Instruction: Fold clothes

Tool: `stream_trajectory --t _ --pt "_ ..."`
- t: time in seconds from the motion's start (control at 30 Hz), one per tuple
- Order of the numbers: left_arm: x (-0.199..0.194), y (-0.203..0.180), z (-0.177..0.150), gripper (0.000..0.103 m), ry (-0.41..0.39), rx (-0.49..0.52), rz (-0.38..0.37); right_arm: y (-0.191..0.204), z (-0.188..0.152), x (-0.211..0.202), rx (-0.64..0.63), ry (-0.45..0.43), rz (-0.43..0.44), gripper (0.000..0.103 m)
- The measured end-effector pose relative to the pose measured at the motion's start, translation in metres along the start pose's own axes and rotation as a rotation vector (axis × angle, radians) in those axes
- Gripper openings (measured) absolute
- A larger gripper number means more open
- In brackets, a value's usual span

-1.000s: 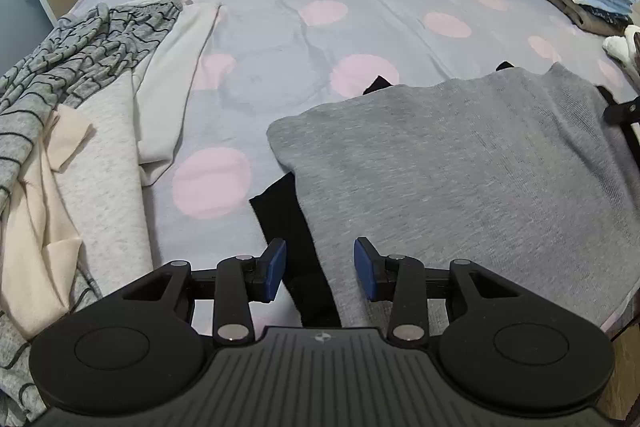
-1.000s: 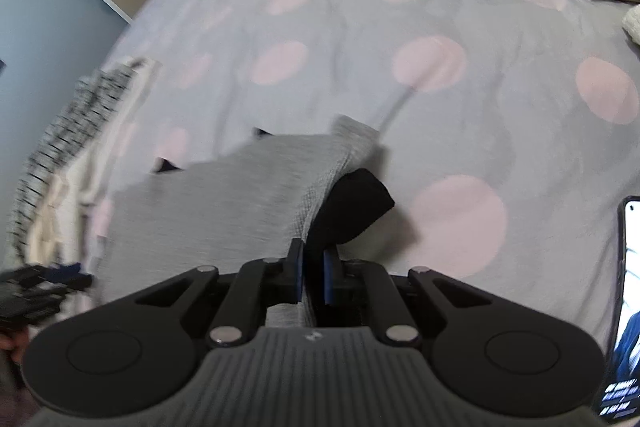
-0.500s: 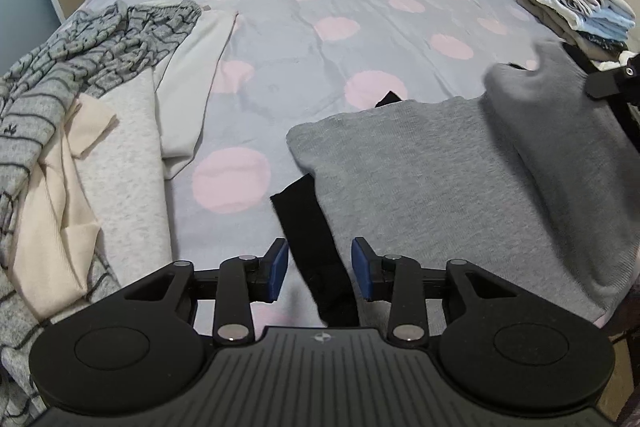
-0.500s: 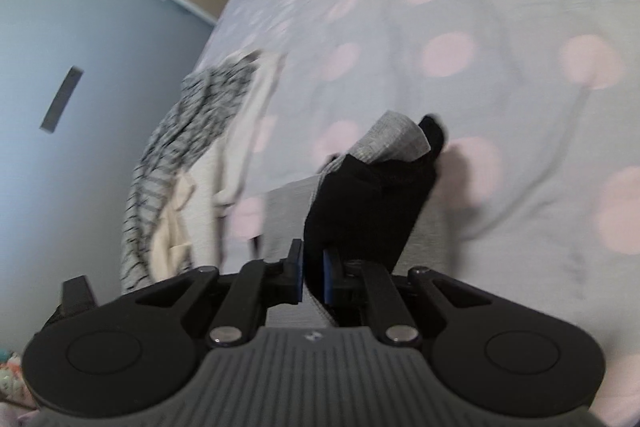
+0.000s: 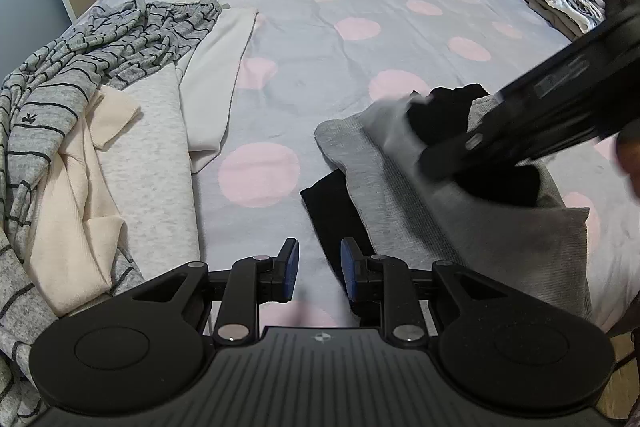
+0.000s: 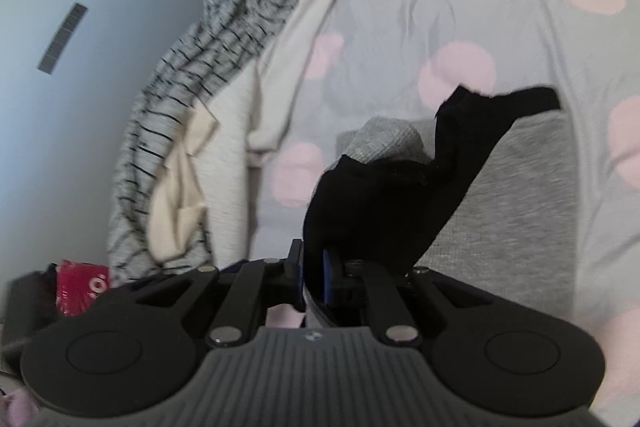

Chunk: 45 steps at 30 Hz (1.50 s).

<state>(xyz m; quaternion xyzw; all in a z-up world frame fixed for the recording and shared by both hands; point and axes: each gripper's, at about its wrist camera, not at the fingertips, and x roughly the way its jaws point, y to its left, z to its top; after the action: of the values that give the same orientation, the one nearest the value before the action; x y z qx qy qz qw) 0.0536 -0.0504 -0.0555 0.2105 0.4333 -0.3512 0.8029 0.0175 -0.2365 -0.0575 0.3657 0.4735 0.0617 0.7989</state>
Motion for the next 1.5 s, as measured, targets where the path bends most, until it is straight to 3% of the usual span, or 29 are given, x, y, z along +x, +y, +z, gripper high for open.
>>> stream_trajectory --t 0.17,0.23,0.33,0.5,0.63,0.87,0.97,1.03,1.13,1.5 --pt "-0.001 -0.002 0.001 0.021 -0.006 0.017 0.003 0.004 -0.005 0.009 -0.053 0.003 -0.031 0.016" --pt "-0.002 -0.002 0.003 0.021 -0.01 0.012 -0.003 0.007 -0.006 0.002 -0.081 -0.012 -0.029 0.031" --pt "-0.007 -0.004 0.005 0.021 -0.018 0.007 -0.012 0.009 -0.007 -0.016 -0.106 -0.048 -0.028 0.044" --pt "-0.018 -0.011 0.008 0.021 -0.036 0.004 -0.044 0.004 -0.012 -0.053 -0.129 -0.109 -0.023 0.049" --pt "-0.024 -0.022 0.009 0.021 -0.036 0.022 -0.05 -0.017 -0.028 -0.08 -0.141 -0.15 -0.084 0.055" --pt "-0.03 -0.034 0.009 0.021 -0.024 0.04 -0.07 -0.05 -0.066 -0.089 -0.183 -0.133 -0.158 0.06" --pt "-0.03 -0.036 0.008 0.021 -0.016 0.039 -0.072 -0.057 -0.083 -0.087 -0.182 -0.126 -0.153 0.055" --pt "-0.03 -0.037 0.007 0.021 -0.012 0.038 -0.064 -0.054 -0.089 -0.087 -0.199 -0.133 -0.153 0.025" --pt "-0.03 -0.036 0.005 0.021 -0.008 0.027 -0.059 -0.044 -0.098 -0.089 -0.239 -0.151 -0.144 0.011" --pt "-0.036 -0.017 0.001 0.021 -0.01 -0.044 -0.06 0.011 -0.131 -0.059 -0.476 -0.041 -0.053 0.01"
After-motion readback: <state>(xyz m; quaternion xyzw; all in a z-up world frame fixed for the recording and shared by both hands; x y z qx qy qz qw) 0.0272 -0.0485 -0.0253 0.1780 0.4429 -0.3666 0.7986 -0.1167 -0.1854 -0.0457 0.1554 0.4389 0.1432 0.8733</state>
